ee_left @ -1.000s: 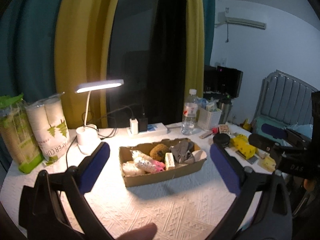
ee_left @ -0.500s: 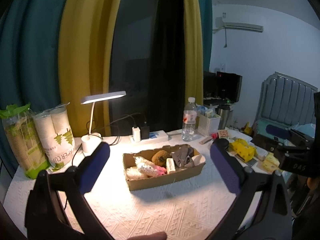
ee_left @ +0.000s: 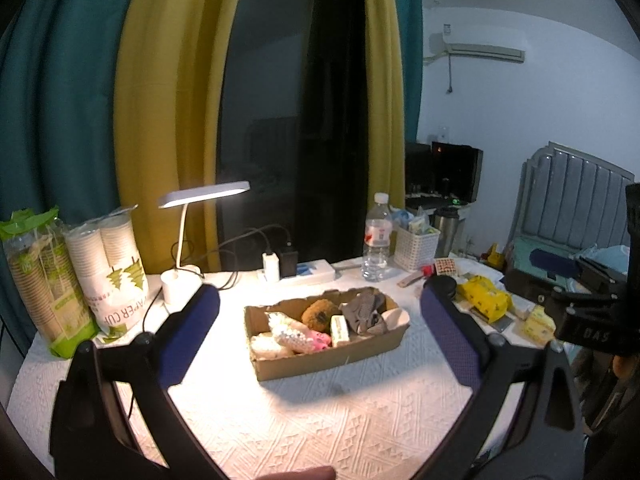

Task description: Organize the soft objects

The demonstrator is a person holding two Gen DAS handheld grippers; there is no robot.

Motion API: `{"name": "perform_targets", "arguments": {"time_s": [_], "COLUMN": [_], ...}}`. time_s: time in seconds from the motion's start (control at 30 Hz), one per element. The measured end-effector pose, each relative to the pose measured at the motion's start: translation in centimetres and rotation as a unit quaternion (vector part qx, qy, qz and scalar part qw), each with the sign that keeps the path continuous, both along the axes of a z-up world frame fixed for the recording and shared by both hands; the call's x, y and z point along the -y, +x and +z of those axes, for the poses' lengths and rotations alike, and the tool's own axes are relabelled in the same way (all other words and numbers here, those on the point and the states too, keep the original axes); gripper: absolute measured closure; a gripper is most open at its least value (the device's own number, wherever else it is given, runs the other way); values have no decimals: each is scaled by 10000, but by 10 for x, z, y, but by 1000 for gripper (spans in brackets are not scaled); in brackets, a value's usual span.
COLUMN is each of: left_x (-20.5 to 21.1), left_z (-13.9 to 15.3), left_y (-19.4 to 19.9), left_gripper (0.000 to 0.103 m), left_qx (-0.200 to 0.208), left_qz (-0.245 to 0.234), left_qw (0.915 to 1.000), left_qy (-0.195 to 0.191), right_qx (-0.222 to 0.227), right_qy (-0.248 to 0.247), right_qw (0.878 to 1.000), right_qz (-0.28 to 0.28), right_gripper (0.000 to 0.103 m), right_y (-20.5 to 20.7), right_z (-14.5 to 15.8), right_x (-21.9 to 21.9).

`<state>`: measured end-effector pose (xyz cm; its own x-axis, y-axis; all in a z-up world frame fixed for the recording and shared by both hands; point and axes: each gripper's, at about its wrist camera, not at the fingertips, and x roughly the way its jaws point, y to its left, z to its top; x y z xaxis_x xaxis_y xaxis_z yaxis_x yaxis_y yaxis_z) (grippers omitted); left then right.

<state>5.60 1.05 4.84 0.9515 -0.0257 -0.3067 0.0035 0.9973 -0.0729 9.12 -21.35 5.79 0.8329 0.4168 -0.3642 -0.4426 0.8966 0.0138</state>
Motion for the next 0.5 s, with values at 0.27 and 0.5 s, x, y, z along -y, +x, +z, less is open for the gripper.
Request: {"name": "perform_targets", "arguments": {"time_s": [0.27, 0.5], "left_x": [3, 3], "left_z": [-1, 0], "left_y": [0, -1], "left_gripper": [2, 2], "left_qx": [-1, 14], "left_qz": [-39, -39], "left_qw": [10000, 10000], "left_qy": [41, 36], "right_qx": [-2, -7], "right_qy": [-7, -9], "right_qw": [10000, 10000], "right_qz": [3, 5], "right_gripper": [25, 25], "right_y": [0, 1], "right_z": [0, 0], "right_x": [0, 1]}}
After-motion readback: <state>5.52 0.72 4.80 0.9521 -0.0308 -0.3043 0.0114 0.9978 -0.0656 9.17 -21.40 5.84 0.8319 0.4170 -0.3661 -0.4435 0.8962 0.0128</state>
